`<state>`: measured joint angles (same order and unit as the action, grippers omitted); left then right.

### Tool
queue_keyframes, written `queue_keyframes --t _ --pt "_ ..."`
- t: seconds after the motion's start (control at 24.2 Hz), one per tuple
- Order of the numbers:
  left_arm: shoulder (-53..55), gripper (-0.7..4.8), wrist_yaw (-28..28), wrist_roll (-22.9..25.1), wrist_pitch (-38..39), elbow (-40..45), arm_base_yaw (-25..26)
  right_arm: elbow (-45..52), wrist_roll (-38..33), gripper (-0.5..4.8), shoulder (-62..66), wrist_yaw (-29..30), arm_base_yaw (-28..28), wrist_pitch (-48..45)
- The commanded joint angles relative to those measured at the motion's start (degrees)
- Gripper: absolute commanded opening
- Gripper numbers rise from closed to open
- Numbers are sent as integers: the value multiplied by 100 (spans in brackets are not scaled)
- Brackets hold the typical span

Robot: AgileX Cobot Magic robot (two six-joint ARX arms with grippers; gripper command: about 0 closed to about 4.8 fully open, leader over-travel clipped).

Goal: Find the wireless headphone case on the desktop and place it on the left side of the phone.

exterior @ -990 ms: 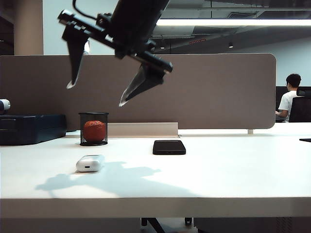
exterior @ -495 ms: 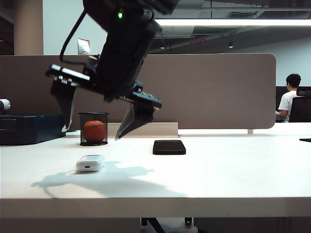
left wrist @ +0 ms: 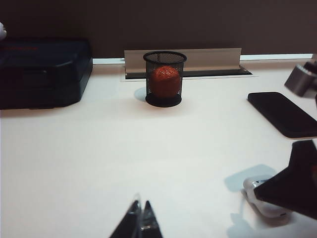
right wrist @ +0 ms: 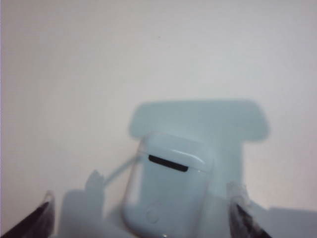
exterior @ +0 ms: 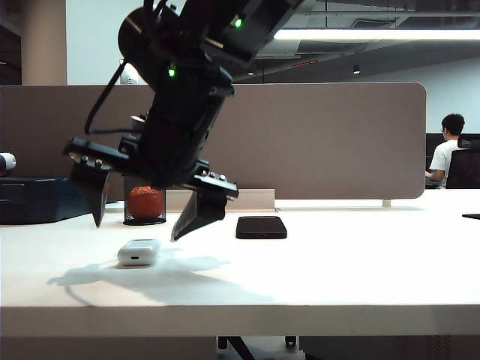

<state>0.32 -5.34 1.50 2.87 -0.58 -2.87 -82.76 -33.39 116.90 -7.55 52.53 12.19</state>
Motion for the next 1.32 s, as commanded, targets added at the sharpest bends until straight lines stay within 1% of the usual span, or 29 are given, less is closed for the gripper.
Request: queue_keyframes --t 0.04,0.37,0.87,1.24,1.32 --pt "4 -5 2 0 -33 -11 9 -33 -26 479 81 -48 20 -199" --pt "4 -5 0 0 -33 -11 9 -35 -26 479 280 -295 35 -361" --pt "4 -5 2 0 -33 -11 9 -70 -28 479 621 -328 146 -516" --pt "4 -5 2 0 -33 -11 9 -68 -26 479 697 -328 173 -111" --pt "4 -5 2 0 -33 -11 9 -68 -26 446 699 -328 173 17"
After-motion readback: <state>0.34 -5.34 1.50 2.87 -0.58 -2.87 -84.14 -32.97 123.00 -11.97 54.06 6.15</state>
